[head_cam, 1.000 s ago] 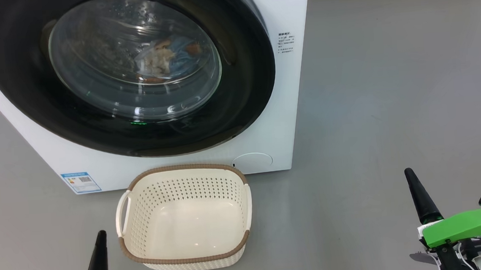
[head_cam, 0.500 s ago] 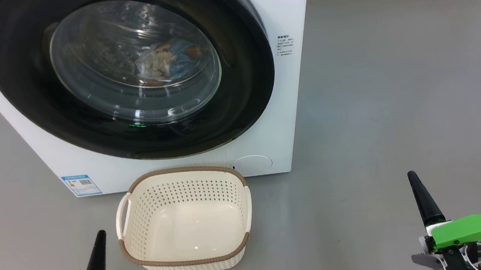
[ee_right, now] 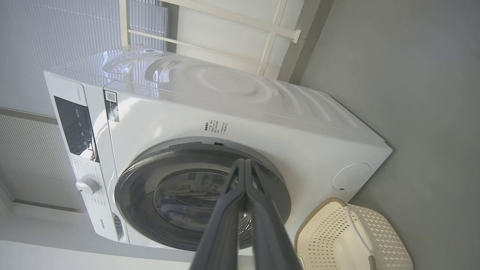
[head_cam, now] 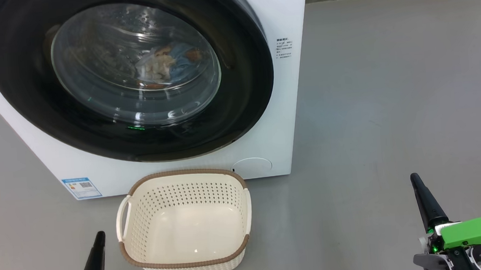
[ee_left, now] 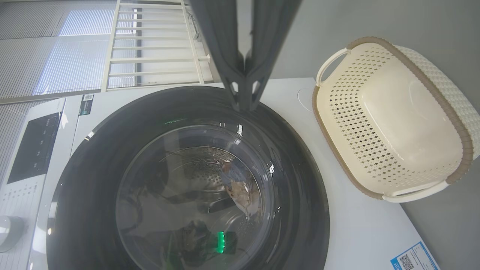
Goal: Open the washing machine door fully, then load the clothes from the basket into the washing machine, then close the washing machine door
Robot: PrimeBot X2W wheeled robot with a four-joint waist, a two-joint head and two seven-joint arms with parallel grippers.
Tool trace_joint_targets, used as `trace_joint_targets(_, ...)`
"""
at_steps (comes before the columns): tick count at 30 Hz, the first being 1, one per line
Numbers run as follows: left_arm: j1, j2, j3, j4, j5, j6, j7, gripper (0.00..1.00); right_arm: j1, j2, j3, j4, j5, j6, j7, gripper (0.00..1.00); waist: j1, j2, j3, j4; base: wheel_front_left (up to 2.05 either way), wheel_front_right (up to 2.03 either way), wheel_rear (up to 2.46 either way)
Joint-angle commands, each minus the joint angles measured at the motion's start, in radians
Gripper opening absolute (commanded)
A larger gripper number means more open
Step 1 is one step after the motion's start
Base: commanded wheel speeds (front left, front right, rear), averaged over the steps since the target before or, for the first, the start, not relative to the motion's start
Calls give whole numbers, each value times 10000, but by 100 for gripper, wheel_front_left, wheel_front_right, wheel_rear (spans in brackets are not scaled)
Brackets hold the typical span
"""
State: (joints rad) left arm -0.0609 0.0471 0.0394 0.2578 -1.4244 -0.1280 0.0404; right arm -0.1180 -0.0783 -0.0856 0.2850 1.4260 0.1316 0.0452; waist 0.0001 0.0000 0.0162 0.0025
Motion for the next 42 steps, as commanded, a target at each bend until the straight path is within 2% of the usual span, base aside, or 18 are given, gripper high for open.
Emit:
trace_joint_targets(1,-410,151,348,-192,-340,-24,102,0,-25,20,84,-321,279,-7,136,0,0,0,-12,-2,0,0,0)
trace_joint_targets(19,-458,138,601,-131,-1954,-27,612,0,104,244,-239,-405,1855,-9,645,0,0,0,-131,-25,0,0,0)
trace_joint_targets(42,-462,108,643,-130,-1925,-27,648,0,103,256,-256,-404,1848,-9,660,0,0,0,-131,-25,0,0,0)
